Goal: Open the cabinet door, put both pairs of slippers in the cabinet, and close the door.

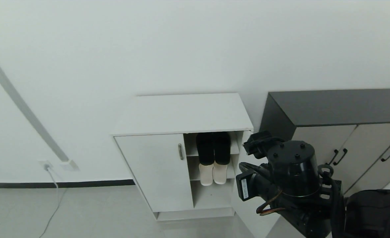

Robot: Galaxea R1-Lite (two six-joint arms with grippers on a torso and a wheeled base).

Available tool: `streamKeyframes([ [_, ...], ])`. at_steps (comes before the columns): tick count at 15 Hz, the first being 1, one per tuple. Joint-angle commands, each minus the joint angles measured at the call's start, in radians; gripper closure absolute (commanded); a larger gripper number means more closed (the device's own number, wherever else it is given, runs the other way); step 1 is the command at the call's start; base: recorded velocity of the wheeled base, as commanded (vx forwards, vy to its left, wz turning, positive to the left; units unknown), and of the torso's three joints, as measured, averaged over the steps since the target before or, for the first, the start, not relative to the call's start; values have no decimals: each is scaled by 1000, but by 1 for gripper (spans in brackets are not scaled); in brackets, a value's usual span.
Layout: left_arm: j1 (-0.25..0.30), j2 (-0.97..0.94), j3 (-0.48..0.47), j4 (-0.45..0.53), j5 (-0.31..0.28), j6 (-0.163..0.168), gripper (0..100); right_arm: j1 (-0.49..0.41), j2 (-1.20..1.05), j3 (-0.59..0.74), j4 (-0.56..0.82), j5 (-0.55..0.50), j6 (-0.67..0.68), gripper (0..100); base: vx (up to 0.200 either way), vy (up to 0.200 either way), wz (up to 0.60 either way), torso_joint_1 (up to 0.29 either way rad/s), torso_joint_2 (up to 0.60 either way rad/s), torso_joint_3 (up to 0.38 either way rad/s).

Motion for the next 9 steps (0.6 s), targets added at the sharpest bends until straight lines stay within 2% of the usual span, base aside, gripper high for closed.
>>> streamKeyframes([
  [1, 2, 0, -1, -1, 0, 0, 100, 0, 2, 0, 1, 0, 0, 100, 0, 0, -600, 17, 12, -2],
  [2, 2, 0, -1, -1, 0, 0, 100, -3, 2, -1, 1, 0, 0, 100, 0, 0, -600, 17, 2, 2],
  [9, 2, 0, -1, -1, 0, 1, 100, -32, 5, -3, -1, 0, 0, 100, 0, 0, 0, 0, 0, 0],
])
